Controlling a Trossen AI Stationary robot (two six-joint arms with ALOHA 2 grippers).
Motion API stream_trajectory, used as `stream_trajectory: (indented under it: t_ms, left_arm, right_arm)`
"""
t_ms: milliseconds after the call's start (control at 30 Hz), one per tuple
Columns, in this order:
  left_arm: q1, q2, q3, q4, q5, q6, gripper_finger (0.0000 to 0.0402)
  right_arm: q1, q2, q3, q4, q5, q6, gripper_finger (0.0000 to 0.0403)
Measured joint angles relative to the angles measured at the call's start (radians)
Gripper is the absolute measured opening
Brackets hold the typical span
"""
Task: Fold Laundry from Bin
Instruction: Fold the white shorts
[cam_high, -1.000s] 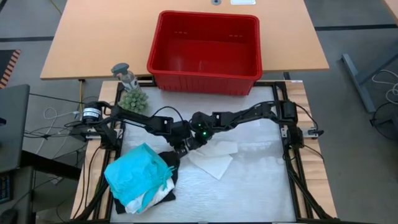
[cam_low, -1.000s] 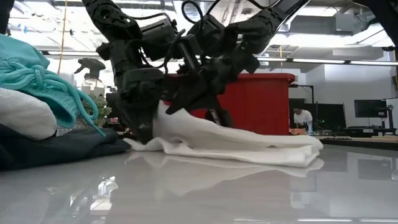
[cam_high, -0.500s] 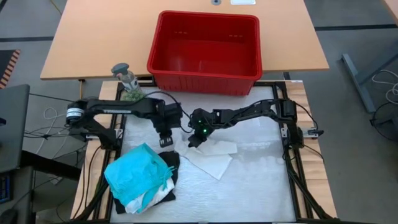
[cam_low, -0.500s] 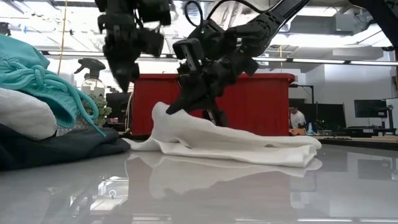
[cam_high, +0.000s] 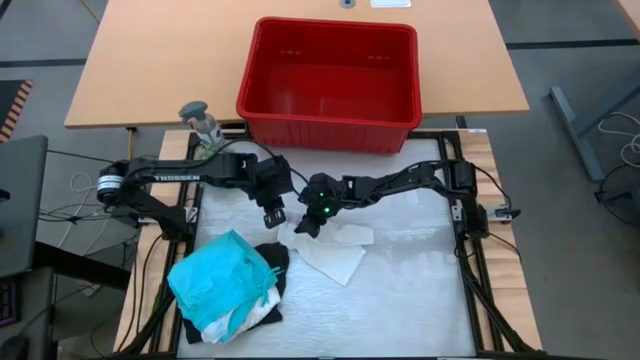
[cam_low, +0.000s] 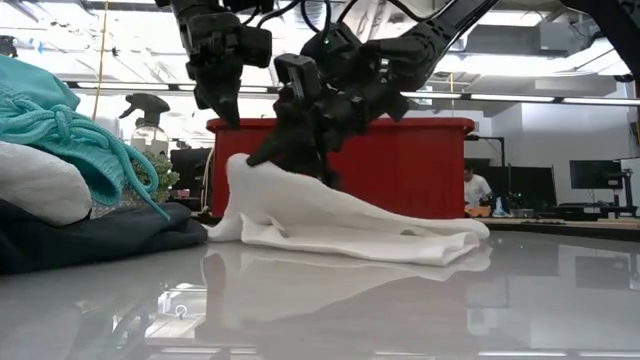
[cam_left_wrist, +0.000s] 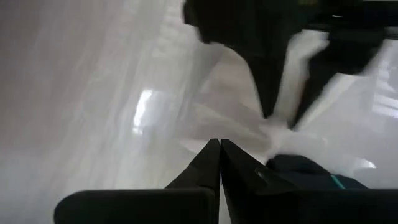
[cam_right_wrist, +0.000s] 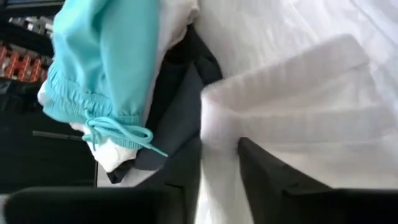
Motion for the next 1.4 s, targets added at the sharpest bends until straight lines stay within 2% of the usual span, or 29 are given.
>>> stream_trajectory:
  t_ms: [233, 333, 400, 467, 600, 667, 833, 1000, 1267, 1400]
  left_arm:
    - [0.005, -0.001, 0.000, -0.010, -0.055, 0.026, 0.0000]
    - [0.005, -0.001, -0.002, -0.002, -0.072, 0.025, 0.0000]
    - [0.004, -0.001, -0.003, -0.002, -0.067, 0.027, 0.0000]
    - [-0.005, -0.001, -0.003, 0.001, -0.059, 0.042, 0.0000]
    - [-0.024, -0.001, -0.003, 0.022, -0.060, 0.081, 0.0000]
    - [-0.025, -0.001, -0.003, 0.042, -0.067, 0.086, 0.0000]
    - [-0.023, -0.001, -0.003, 0.052, -0.072, 0.080, 0.0000]
    - [-0.023, -0.001, -0.003, 0.051, -0.072, 0.078, 0.0000]
    - [-0.022, -0.001, -0.009, 0.077, -0.112, 0.105, 0.0000]
    - [-0.010, -0.001, -0.044, 0.141, -0.030, 0.092, 0.0000]
  right_arm:
    - [0.003, 0.000, 0.000, -0.005, -0.075, -0.029, 0.0240]
    - [0.003, -0.037, 0.000, -0.093, -0.077, -0.031, 0.0251]
    - [0.011, -0.096, 0.000, -0.202, -0.046, -0.090, 0.0250]
    - [0.033, -0.175, 0.002, -0.392, 0.043, -0.181, 0.0245]
    - [0.137, -0.288, -0.015, -0.779, 0.442, -0.370, 0.0236]
    - [0.203, -0.320, -0.033, -0.874, 0.587, -0.416, 0.0234]
    - [0.321, -0.352, -0.120, -0.915, 0.688, -0.416, 0.0234]
    - [0.343, -0.351, -0.200, -0.874, 0.763, -0.356, 0.0234]
    - [0.330, -0.349, -0.237, -0.865, 0.765, -0.379, 0.0233]
    - [0.330, -0.349, -0.237, -0.839, 0.765, -0.399, 0.0233]
